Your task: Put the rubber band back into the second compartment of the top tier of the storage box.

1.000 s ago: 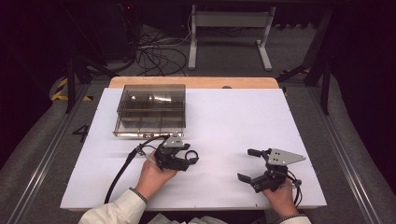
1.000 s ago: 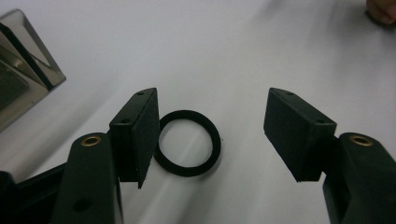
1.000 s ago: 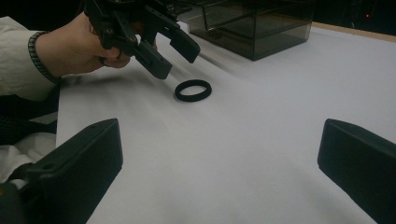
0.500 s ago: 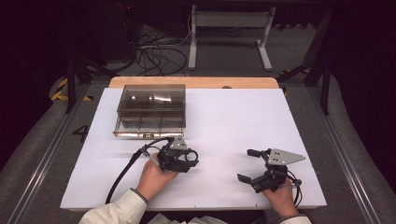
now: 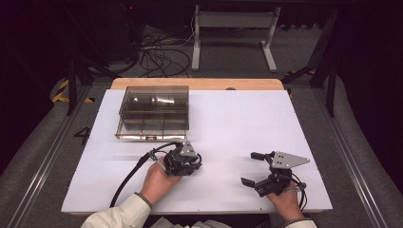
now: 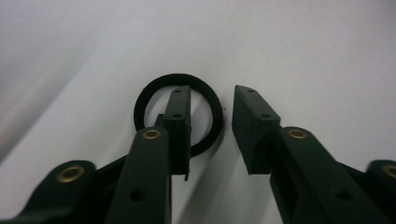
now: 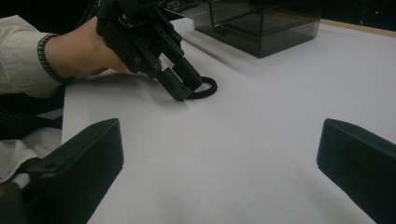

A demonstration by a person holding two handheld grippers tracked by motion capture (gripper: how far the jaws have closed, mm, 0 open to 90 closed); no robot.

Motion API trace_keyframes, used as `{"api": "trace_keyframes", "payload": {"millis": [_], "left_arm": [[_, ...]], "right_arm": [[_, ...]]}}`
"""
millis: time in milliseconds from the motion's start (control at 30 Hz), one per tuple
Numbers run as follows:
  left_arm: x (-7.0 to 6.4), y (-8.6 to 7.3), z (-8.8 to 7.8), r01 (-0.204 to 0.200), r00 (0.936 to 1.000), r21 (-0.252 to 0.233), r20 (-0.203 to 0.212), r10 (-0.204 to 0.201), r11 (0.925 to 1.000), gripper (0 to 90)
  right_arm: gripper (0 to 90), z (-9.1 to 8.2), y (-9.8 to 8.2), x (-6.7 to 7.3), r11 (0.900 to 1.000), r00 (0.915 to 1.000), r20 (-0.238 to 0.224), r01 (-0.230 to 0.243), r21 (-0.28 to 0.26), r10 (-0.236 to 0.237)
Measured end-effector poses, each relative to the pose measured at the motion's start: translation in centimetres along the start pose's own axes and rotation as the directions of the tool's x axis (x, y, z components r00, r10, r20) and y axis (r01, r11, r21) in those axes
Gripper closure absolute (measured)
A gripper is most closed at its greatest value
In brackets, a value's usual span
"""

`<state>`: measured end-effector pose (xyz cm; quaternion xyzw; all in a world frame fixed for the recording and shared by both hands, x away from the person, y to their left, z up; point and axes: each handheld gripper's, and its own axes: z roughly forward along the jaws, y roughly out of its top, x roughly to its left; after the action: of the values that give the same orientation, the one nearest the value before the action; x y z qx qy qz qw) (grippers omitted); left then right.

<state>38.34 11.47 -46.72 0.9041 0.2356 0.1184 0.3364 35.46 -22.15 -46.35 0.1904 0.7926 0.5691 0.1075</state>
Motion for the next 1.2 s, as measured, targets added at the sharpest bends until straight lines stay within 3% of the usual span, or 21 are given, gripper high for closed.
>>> {"api": "trace_keyframes", "payload": {"millis": [233,733,1200], "left_arm": [[-0.5,0.3,0.1,-0.041,0.9989,0.015,-0.020,0.041,0.9991,85.5],[-0.5,0.3,-0.2,-0.040,0.9989,0.015,-0.024,0.040,0.9991,86.3],[-0.6,0.7,-2.5,-0.015,0.9999,-0.075,-0.007,0.014,0.9971,86.2]], "right_arm": [[1.4,0.0,0.0,0.0,1.000,1.0000,-0.001,0.002,0.002,-0.002],[1.5,0.0,0.0,0.0,1.000,1.0000,0.000,0.005,0.003,-0.005],[1.6,0.1,0.0,0.1,1.000,1.0000,0.004,0.007,0.008,-0.007]]}}
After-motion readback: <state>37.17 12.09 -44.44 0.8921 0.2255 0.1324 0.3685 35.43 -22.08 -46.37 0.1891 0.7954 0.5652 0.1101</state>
